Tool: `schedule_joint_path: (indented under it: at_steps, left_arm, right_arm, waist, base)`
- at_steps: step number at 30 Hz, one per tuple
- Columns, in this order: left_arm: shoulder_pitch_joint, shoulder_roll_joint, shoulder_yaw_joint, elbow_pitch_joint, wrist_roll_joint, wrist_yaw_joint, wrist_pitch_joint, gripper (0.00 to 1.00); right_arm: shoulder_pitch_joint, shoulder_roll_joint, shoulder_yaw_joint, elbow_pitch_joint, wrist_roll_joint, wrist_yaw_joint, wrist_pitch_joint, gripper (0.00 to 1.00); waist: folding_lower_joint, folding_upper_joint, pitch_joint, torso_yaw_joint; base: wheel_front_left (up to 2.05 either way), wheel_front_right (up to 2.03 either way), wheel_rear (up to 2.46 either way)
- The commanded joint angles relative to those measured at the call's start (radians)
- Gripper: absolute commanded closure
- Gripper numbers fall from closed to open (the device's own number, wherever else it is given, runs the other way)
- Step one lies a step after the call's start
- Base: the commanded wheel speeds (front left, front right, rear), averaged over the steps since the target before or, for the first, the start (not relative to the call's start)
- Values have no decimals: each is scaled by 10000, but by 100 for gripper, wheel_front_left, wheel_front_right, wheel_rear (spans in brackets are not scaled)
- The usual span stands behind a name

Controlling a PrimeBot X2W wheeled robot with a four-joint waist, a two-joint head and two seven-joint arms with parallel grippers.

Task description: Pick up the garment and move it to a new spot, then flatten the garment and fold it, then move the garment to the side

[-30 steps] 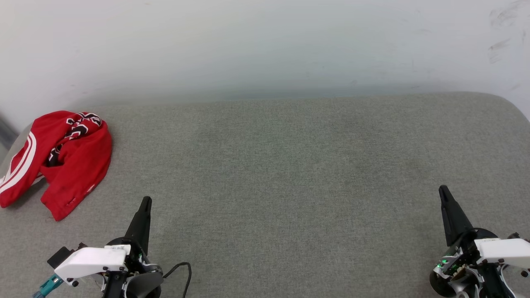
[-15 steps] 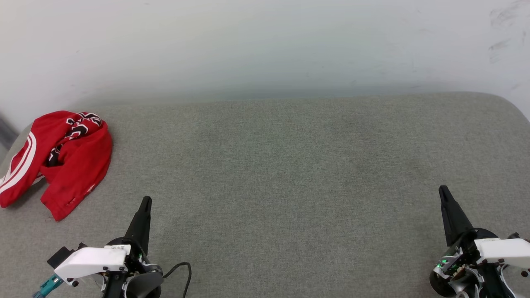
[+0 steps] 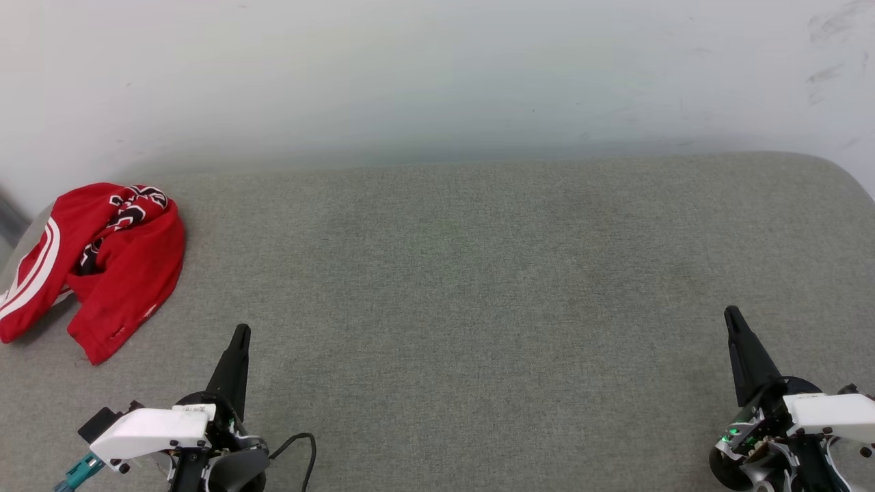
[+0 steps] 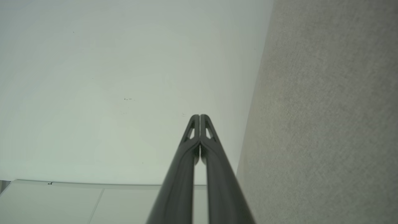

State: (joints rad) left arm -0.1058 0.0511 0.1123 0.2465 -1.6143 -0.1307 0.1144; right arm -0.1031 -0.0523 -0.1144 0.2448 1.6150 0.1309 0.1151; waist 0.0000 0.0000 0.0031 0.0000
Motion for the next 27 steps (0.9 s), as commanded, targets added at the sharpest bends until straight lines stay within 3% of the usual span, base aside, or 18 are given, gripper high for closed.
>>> schedule_joint_path:
  at_steps: [1, 3, 4, 20, 27]
  left_arm:
    - [-69, -14, 29, -1, 31, 0, 21, 100]
    - [-69, -14, 29, -1, 31, 0, 21, 100]
    - [1, 0, 0, 3, 1, 0, -1, 0]
    - [581, -30, -118, -51, 444, 2, -592, 0]
    - [800, -26, -17, -256, 978, 1, -911, 0]
  right_arm:
    - [-101, 31, 4, 11, -46, -3, 6, 100]
    - [-101, 31, 4, 11, -46, -3, 5, 100]
    - [0, 0, 1, 3, -1, 0, -1, 0]
    - [466, 10, 373, 118, -393, -2, -572, 0]
    - [438, 11, 436, 282, -1191, -2, -895, 0]
  waist:
    - [0, 0, 0, 0]
    - [0, 0, 0, 0]
    - [0, 0, 0, 0]
    - [0, 0, 21, 0]
    - [0, 0, 24, -7]
  base:
    - [0, 0, 0]
    - [0, 0, 0]
    - [0, 0, 0]
    - [0, 0, 0]
    - [0, 0, 0]
